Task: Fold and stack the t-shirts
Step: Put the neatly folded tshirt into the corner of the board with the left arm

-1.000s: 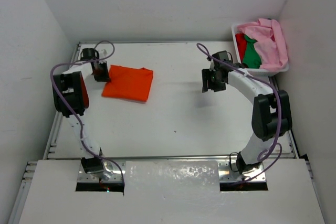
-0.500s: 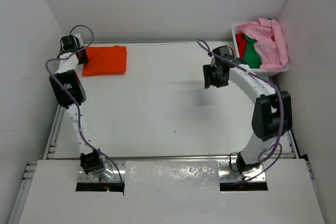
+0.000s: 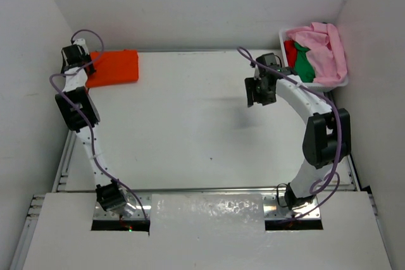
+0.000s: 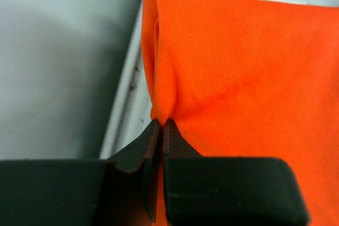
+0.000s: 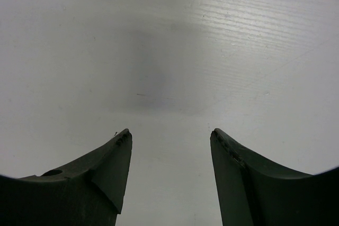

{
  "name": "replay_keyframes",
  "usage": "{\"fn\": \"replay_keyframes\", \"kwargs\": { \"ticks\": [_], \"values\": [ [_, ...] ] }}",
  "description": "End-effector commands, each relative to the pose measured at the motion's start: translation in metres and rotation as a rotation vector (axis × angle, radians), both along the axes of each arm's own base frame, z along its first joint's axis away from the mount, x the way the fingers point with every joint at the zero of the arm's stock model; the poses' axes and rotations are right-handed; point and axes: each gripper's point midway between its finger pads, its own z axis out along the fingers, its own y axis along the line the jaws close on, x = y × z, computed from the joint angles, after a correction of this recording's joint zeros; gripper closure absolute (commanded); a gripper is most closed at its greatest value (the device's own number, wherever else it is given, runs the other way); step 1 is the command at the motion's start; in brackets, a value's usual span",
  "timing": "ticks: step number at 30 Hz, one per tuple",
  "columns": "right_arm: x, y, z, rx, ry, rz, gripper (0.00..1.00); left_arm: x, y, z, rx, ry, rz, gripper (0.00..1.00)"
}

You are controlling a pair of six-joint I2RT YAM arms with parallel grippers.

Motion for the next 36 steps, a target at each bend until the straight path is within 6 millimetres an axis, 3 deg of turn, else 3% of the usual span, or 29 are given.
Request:
{"fn": "replay_keyframes", "kwargs": {
  "ticks": [1,2,9,17,18,21,24,26,29,32,33,36],
  "values": [
    [0.010,0.001,0.008,-0.005,-0.023,0.004,0.41,0.018,0.012,0.042,0.057,-0.135,-0.025,1.00],
    [0.012,0.001,0.010,-0.001,-0.028,0.003,0.41,0.022,0.012,0.053,0.072,-0.170,-0.031,1.00],
    [0.022,0.007,0.015,0.017,-0.033,0.025,0.41,0.038,0.005,0.064,0.106,-0.235,-0.081,1.00],
    [0.024,0.005,0.019,-0.001,-0.023,0.033,0.41,0.047,0.003,0.052,0.112,-0.242,-0.086,1.00],
    [0.025,0.005,0.020,-0.002,-0.025,0.032,0.41,0.047,0.003,0.052,0.114,-0.242,-0.086,0.97],
    [0.029,0.008,0.022,0.012,-0.028,0.030,0.40,0.045,0.006,0.053,0.122,-0.234,-0.069,0.66],
    [0.033,0.011,0.027,0.023,-0.041,0.031,0.40,0.039,0.006,0.062,0.131,-0.231,-0.061,0.53],
    [0.036,0.012,0.031,0.025,-0.049,0.031,0.40,0.034,0.005,0.066,0.131,-0.231,-0.058,0.51],
    [0.044,0.014,0.045,0.032,-0.075,0.030,0.39,0.031,0.004,0.085,0.124,-0.246,-0.048,0.48],
    [0.051,0.014,0.059,0.041,-0.105,0.023,0.39,0.031,-0.003,0.117,0.117,-0.286,-0.068,0.45],
    [0.053,0.014,0.062,0.044,-0.112,0.019,0.39,0.031,-0.008,0.134,0.120,-0.308,-0.079,0.44],
    [0.059,0.012,0.072,0.074,-0.122,-0.005,0.39,0.032,-0.032,0.159,0.128,-0.323,-0.139,0.44]
  ]
}}
